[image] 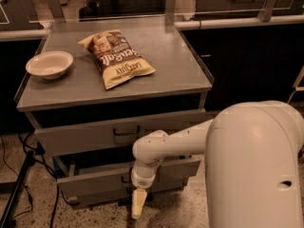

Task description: Open middle drawer

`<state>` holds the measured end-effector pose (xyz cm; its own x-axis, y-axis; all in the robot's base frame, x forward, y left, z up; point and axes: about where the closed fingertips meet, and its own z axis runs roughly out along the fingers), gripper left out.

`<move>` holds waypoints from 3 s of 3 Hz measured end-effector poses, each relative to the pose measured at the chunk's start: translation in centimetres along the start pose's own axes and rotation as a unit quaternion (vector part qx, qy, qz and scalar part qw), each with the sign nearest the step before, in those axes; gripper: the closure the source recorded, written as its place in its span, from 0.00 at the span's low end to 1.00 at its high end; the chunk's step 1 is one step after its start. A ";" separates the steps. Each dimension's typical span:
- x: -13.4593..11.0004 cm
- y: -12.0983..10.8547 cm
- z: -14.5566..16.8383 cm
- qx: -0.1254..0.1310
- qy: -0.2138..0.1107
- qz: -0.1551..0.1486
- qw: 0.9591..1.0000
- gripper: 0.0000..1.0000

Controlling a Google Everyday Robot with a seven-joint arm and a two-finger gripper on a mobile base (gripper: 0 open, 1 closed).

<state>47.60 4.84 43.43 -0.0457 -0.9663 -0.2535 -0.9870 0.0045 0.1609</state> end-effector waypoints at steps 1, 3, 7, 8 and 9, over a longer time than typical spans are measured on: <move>-0.7 -0.3 2.0 -0.020 -0.002 0.005 1.000 0.00; -0.6 1.1 3.9 -0.043 -0.005 0.013 0.999 0.00; 1.0 4.3 3.4 -0.052 -0.013 0.034 0.998 0.00; 1.5 5.4 3.0 -0.047 -0.020 0.047 0.998 0.00; 1.4 5.5 2.9 -0.047 -0.021 0.047 0.998 0.00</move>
Offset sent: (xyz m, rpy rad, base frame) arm -0.0195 0.0223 -0.0439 0.0152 0.1131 0.0003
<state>41.68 4.29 41.24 -0.1455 -0.9513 -0.2719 -0.9591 0.0681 0.2747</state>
